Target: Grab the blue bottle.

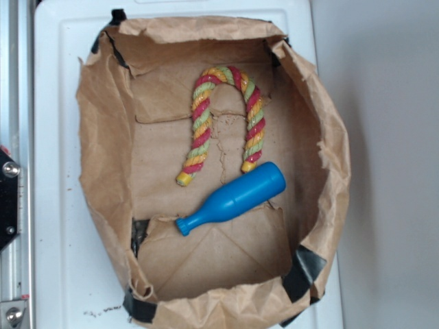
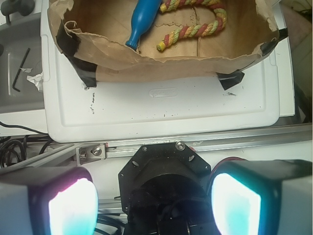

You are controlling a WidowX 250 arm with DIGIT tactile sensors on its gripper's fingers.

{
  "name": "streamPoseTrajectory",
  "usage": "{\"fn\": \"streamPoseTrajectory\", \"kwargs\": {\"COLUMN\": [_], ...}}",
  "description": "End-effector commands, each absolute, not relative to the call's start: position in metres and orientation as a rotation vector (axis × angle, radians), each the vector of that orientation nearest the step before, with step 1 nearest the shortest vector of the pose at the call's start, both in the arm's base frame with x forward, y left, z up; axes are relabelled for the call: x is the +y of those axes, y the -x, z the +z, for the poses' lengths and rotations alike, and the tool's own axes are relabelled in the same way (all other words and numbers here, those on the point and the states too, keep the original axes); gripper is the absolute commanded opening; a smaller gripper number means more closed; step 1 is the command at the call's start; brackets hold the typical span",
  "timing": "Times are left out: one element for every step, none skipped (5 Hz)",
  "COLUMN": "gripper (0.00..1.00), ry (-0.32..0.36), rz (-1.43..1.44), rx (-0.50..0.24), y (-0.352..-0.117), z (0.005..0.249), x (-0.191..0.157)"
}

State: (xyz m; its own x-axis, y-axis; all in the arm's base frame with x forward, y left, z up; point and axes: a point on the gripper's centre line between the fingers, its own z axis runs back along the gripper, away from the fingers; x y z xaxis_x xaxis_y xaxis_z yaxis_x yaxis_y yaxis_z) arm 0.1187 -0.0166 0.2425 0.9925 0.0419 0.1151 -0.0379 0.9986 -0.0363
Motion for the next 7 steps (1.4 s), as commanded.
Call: {"fn": "streamPoseTrajectory", "kwargs": {"gripper": [1.0, 1.0, 1.0, 1.0, 1.0, 1.0, 1.0], "ry": [0.034, 0.075, 0.094, 0.068, 0.001, 0.001, 0.001], "rz": [0.04, 0.108, 0.103, 0.071, 0.095, 0.095, 0.095], "rx": [-0.116, -0.069, -0.077, -0.107, -0.085, -0.085, -0.085], "y": [-0.119, -0.169, -0.209, -0.245, -0.262, -0.262, -0.262], "z": [0.243, 0.236, 0.229, 0.217, 0.179, 0.179, 0.179], "x": [-0.017, -0.018, -0.019, -0.009, 0.02, 0.02, 0.02]}}
